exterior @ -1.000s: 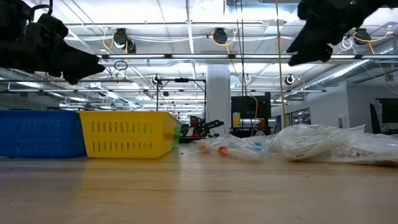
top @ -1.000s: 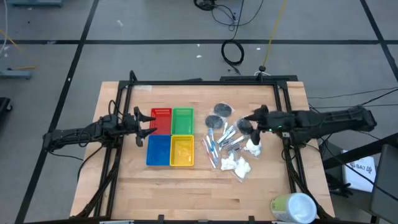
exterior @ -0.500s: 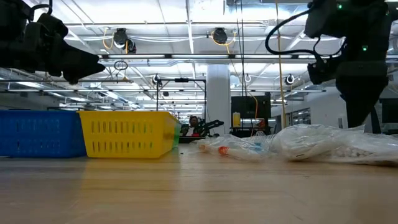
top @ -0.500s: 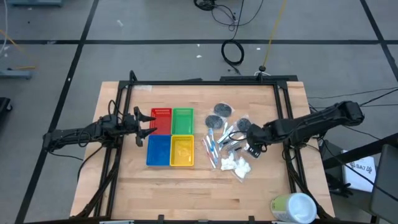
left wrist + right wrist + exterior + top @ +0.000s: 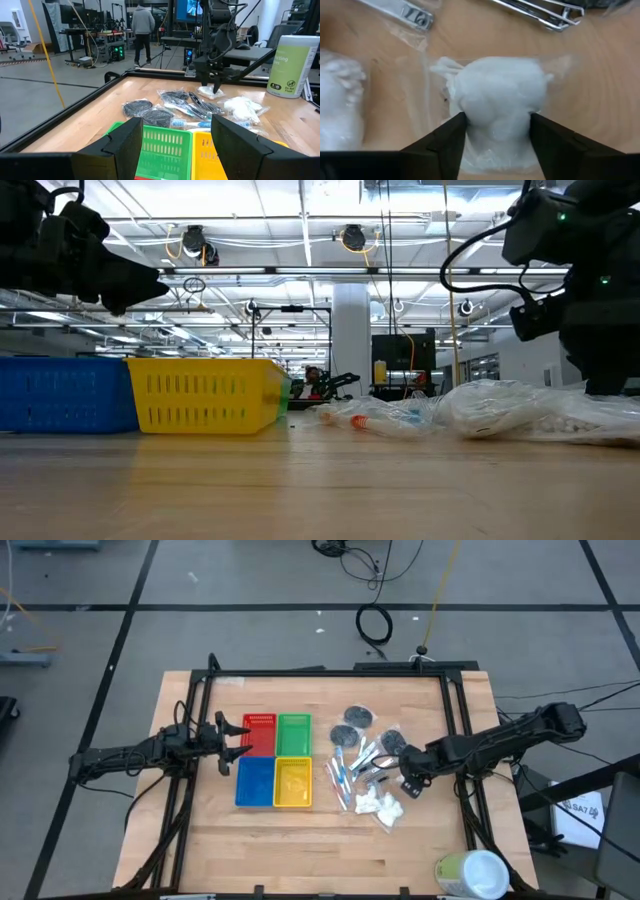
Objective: Pick & Place Travel size toiletries
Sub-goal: Put the white cotton pack into the red bin
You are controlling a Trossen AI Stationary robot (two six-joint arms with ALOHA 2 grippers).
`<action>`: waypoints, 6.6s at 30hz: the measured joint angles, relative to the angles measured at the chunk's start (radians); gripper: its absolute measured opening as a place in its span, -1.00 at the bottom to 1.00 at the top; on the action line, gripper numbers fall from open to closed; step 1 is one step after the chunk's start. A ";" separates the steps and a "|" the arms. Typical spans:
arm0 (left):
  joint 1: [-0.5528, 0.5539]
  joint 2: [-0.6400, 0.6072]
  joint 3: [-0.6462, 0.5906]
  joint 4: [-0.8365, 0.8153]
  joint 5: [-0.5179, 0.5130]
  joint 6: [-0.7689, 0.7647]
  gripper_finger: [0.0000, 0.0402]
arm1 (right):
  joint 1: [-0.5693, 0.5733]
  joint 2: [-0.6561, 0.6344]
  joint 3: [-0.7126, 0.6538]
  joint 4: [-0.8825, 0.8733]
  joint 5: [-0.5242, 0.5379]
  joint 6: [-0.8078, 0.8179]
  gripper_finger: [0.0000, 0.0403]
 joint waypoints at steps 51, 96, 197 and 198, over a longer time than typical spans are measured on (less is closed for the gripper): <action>0.000 0.001 0.000 0.049 -0.039 -0.118 0.16 | -0.113 -0.227 -0.195 1.359 0.023 -0.764 -0.92; -0.037 1.120 0.516 0.611 -0.090 0.072 0.16 | -0.310 0.444 0.212 1.725 0.003 -0.892 -0.91; -0.122 1.125 0.681 -0.740 -0.678 -0.836 -0.92 | -0.315 0.098 0.074 1.297 0.293 -0.859 0.26; -0.122 1.144 0.681 -0.738 -0.678 -0.836 -0.91 | -0.315 0.098 0.074 1.298 0.293 -0.860 0.26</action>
